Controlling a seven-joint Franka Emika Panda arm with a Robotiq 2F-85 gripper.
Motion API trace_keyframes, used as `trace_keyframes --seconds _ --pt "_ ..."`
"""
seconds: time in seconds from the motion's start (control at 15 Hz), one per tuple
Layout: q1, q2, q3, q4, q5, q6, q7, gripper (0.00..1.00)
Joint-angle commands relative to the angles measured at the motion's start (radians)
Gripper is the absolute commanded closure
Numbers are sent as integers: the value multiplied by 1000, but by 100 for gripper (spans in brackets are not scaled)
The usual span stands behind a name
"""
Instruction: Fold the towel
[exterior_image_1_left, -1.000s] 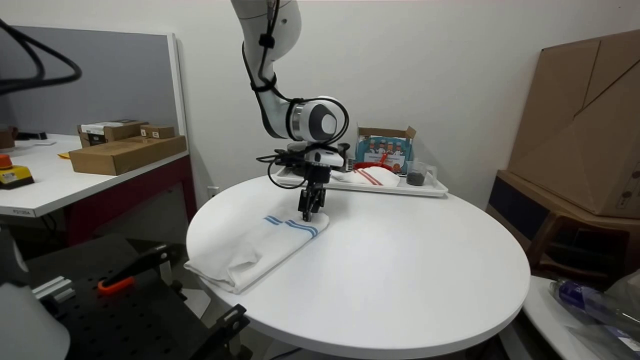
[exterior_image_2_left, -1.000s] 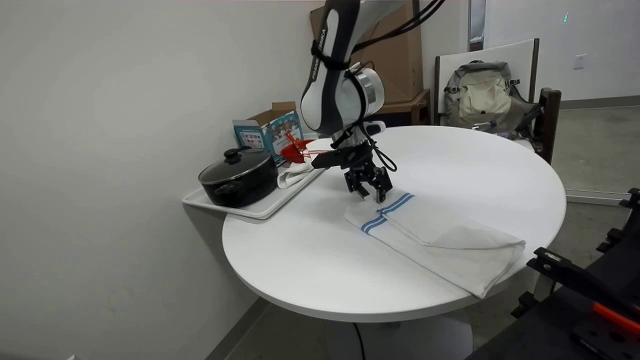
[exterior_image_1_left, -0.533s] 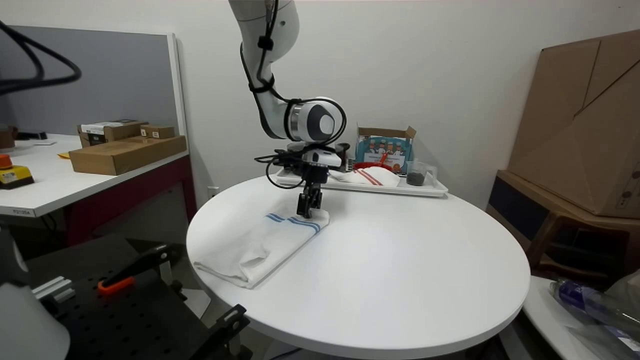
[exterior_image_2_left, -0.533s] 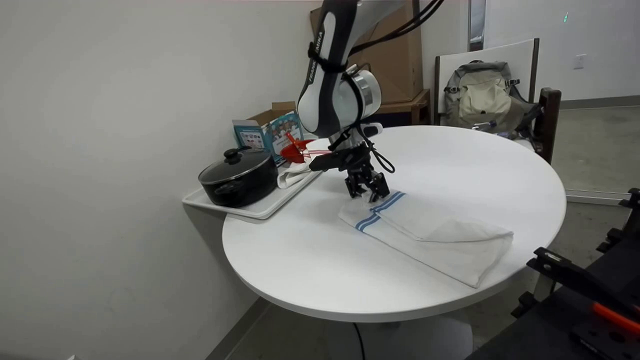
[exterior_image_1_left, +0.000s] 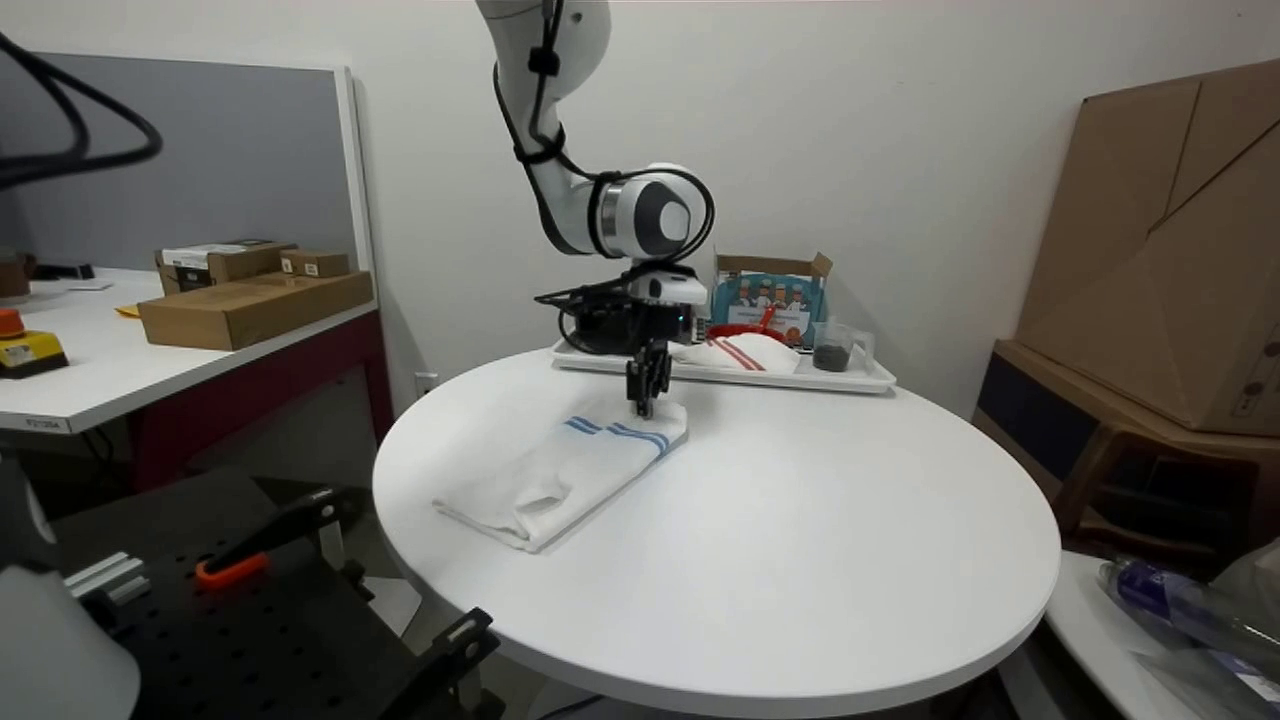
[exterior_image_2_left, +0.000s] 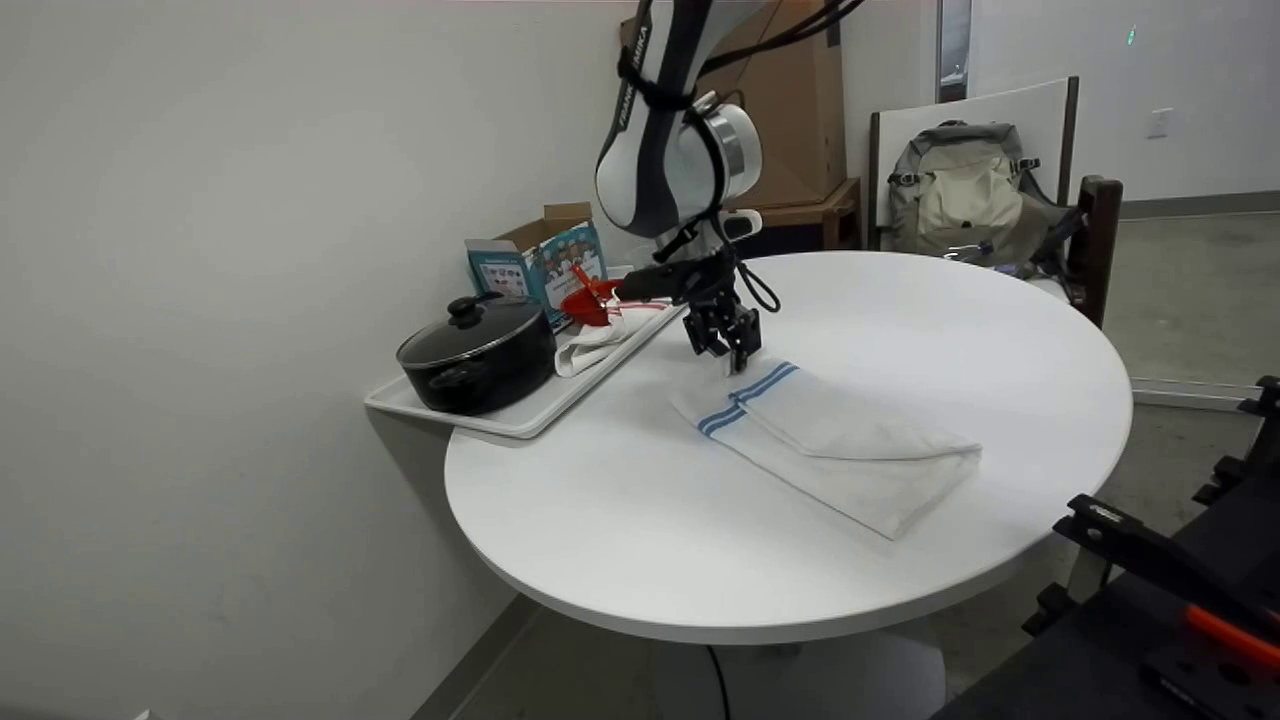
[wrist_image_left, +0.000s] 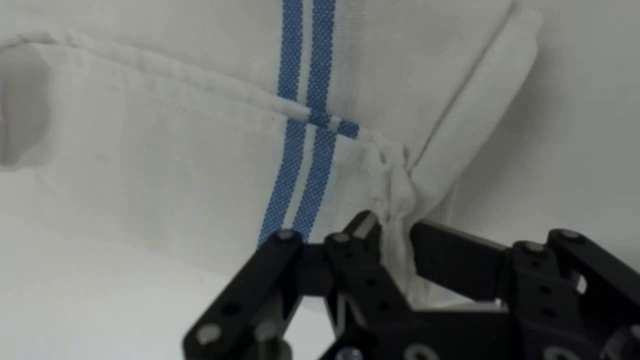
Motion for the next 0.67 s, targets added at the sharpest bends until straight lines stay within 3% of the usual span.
trace_keyframes --seconds 0.0,0.6 --pt "-9 -65 -21 4 -13 16 23 94" --pt "-11 -162 -35 -16 -43 31 10 94"
